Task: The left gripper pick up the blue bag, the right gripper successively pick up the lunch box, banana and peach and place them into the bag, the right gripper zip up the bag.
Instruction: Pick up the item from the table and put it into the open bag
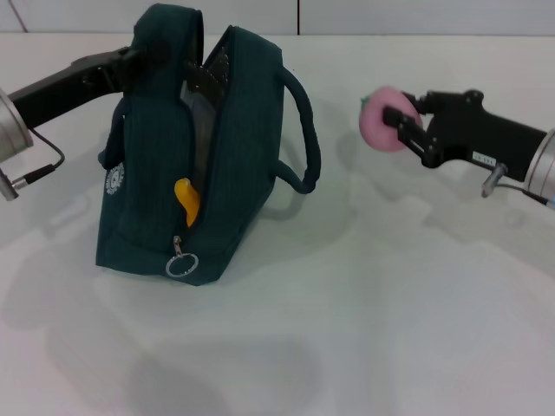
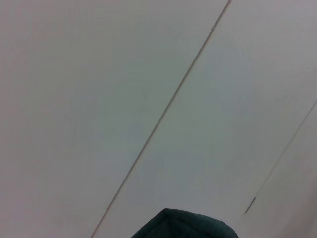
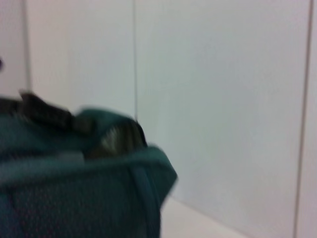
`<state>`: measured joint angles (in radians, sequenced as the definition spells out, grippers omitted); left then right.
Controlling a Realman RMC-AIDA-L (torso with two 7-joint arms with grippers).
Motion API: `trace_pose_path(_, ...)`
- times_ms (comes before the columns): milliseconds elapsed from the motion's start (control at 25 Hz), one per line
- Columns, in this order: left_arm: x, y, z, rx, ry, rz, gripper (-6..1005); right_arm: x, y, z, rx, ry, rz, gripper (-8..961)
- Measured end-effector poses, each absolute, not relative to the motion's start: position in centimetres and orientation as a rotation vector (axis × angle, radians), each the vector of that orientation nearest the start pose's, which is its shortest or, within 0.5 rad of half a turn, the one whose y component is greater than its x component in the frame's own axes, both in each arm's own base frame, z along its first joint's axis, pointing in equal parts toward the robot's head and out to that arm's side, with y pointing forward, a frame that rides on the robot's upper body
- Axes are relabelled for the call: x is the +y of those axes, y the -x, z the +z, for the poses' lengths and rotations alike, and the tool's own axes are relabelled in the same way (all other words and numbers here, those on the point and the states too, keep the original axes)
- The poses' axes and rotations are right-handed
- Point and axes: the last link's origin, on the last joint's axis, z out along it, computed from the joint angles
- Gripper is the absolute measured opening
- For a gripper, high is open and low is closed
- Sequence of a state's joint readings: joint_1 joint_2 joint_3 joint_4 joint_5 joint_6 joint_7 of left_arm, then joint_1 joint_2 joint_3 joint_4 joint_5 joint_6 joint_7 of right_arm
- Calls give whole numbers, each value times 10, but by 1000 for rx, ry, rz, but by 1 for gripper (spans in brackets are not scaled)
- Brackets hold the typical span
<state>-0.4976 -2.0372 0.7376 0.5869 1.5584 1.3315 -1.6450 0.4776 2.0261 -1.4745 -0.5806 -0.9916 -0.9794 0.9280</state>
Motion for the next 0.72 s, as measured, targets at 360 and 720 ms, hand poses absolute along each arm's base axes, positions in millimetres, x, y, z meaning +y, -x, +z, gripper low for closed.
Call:
trace_pose_path(360,367,269,36,-1031,2206,-1085,155,372,-190,-13,119,2352,969,172)
trace_pose_path(720,362,263,34,-956,2255,-1104,158,380,-116,-8,15,2514,1208,117)
